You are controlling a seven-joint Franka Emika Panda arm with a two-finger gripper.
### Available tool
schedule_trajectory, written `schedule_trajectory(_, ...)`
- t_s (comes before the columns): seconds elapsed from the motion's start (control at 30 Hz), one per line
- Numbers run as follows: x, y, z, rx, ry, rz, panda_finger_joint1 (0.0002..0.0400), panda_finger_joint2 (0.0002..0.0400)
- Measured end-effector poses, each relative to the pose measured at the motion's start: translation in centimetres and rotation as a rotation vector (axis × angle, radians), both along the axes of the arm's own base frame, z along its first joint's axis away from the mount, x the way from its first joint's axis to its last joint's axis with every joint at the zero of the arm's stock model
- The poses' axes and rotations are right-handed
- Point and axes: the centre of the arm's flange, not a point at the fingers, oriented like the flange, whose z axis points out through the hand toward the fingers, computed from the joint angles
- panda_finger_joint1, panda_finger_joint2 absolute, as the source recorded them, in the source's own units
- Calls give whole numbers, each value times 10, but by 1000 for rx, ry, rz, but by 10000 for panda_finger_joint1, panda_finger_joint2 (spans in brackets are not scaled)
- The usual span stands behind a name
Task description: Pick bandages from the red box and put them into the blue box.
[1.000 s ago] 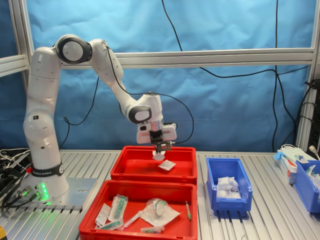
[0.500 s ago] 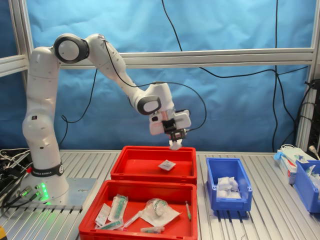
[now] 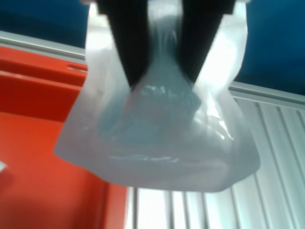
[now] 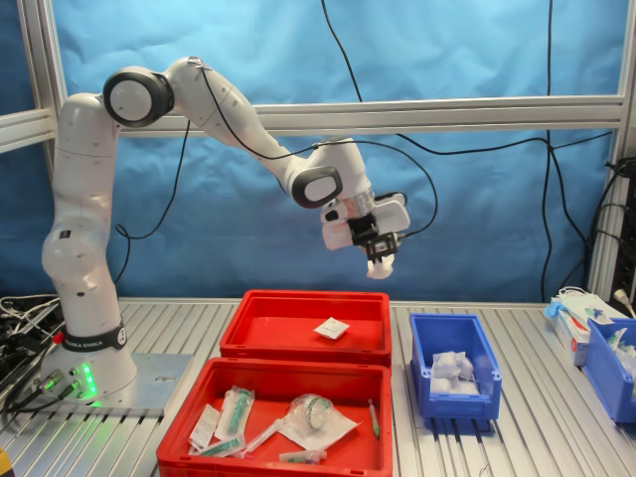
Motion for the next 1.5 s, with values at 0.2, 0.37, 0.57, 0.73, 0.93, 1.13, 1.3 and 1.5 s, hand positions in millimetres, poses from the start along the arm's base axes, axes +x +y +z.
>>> schedule_trajectory(0.2, 19, -21, 23, 1, -22, -42, 39, 39)
schedule_trajectory(0.37, 33, -39, 44, 5, -53, -77, 39, 39)
schedule_trajectory(0.57, 49, -57, 61, 7, -81, -109, 39, 39)
schedule_trajectory(0.73, 76, -81, 70, 4, -110, -152, 39, 39)
schedule_trajectory(0.93, 97, -100, 66, -6, -124, -184, 39, 39)
schedule_trajectory(1.13, 120, -125, 51, -20, -126, -221, 39, 39)
schedule_trajectory(1.3, 130, -139, 41, -27, -123, -241, 39, 39)
schedule_trajectory(1.5, 137, -158, 29, -40, -114, -268, 39, 39)
